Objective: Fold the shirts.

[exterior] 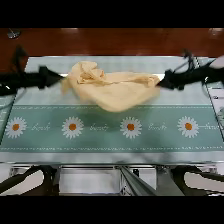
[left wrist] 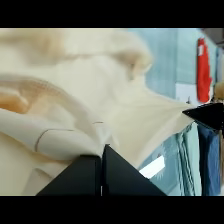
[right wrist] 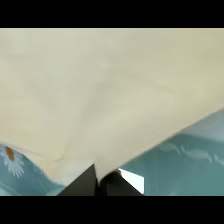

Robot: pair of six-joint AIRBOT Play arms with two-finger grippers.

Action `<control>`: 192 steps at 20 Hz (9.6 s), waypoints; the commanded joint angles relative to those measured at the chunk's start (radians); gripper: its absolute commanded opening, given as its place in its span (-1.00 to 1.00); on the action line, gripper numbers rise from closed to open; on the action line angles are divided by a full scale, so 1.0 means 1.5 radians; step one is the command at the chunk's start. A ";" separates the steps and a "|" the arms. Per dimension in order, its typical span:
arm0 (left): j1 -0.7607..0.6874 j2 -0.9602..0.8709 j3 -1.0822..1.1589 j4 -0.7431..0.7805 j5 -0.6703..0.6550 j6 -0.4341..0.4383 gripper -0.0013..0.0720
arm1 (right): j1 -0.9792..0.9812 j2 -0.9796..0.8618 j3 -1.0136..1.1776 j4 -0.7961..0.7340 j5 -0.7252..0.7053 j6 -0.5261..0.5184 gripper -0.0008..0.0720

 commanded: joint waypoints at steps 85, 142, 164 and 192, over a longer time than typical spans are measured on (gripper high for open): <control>0.091 -0.078 -0.206 0.136 0.022 0.008 -0.90 | -0.127 -0.018 -0.332 -0.018 -0.120 -0.014 0.74; -0.167 -0.272 0.293 0.634 0.241 -0.512 -0.90 | -0.050 -0.254 0.233 -0.083 -0.089 0.031 -0.93; 0.134 -0.057 -0.143 0.495 -0.115 -0.162 0.95 | -0.257 0.091 -0.234 -0.170 0.014 -0.033 0.71; 0.036 0.021 -0.362 0.258 0.010 -0.015 -0.90 | -0.186 0.214 -0.534 -0.157 -0.030 0.011 0.71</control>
